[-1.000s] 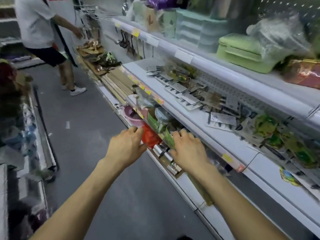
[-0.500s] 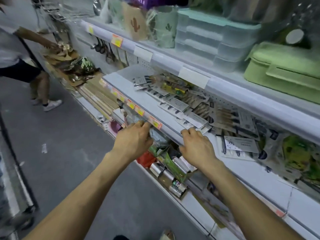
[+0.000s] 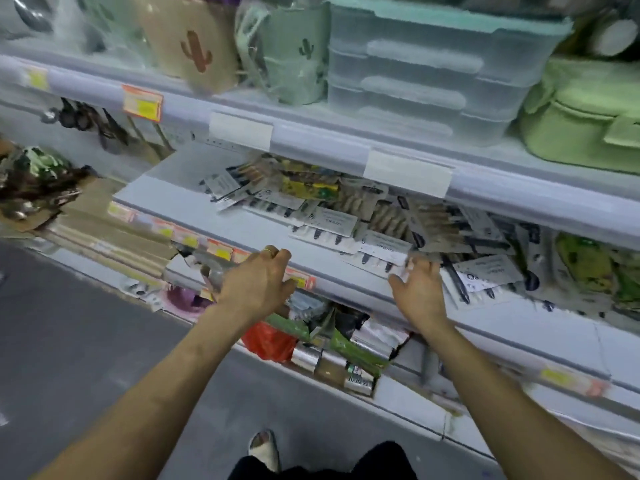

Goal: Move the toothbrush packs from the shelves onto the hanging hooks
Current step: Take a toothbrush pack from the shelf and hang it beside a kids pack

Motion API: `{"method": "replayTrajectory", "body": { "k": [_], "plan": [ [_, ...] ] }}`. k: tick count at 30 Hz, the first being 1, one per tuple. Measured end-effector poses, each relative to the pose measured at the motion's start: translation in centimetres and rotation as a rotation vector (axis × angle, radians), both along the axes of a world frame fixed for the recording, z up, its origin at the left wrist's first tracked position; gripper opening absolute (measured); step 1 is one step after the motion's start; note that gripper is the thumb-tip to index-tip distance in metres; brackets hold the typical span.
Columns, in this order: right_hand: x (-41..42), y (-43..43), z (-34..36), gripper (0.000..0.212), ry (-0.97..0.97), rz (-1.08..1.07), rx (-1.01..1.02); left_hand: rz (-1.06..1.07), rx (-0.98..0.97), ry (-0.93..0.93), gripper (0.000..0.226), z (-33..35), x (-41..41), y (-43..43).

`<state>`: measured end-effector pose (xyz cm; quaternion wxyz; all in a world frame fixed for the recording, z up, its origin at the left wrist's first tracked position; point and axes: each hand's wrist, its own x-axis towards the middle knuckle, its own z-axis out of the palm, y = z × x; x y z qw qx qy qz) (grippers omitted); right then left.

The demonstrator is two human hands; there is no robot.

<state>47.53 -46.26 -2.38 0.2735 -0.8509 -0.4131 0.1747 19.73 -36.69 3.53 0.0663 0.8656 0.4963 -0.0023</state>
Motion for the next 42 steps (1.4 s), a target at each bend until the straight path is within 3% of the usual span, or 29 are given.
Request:
{"method": "replayTrajectory", "body": {
  "k": [6,9,18,24,31,38,42],
  "plan": [
    [-0.2,3.2,-0.8,0.064,0.257,-0.319,0.090,-0.079,0.002,0.037,0.046,-0.9,-2.4,4.2],
    [-0.2,4.2,-0.9,0.060,0.542,-0.480,0.239,-0.110,-0.001,0.050,0.045,-1.4,-4.3,5.2],
    [-0.1,6.4,-1.1,0.072,0.843,-0.617,0.393,-0.115,0.001,0.079,0.046,-2.1,-5.4,7.3],
    [-0.8,3.2,-0.3,0.088,0.843,-0.588,0.424,-0.156,-0.045,0.051,0.050,-2.8,-3.1,7.3],
    [-1.4,-1.1,0.4,0.052,0.901,-0.613,0.494,-0.199,-0.049,0.032,0.048,-4.2,0.1,7.8],
    [-2.1,-4.0,0.6,0.037,1.003,-0.622,0.512,-0.205,-0.030,0.027,0.050,-5.6,2.3,8.4],
    [-3.1,-5.2,-0.2,0.041,1.023,-0.556,0.468,-0.236,-0.015,0.013,0.049,-5.9,3.7,7.9]
  ]
}}
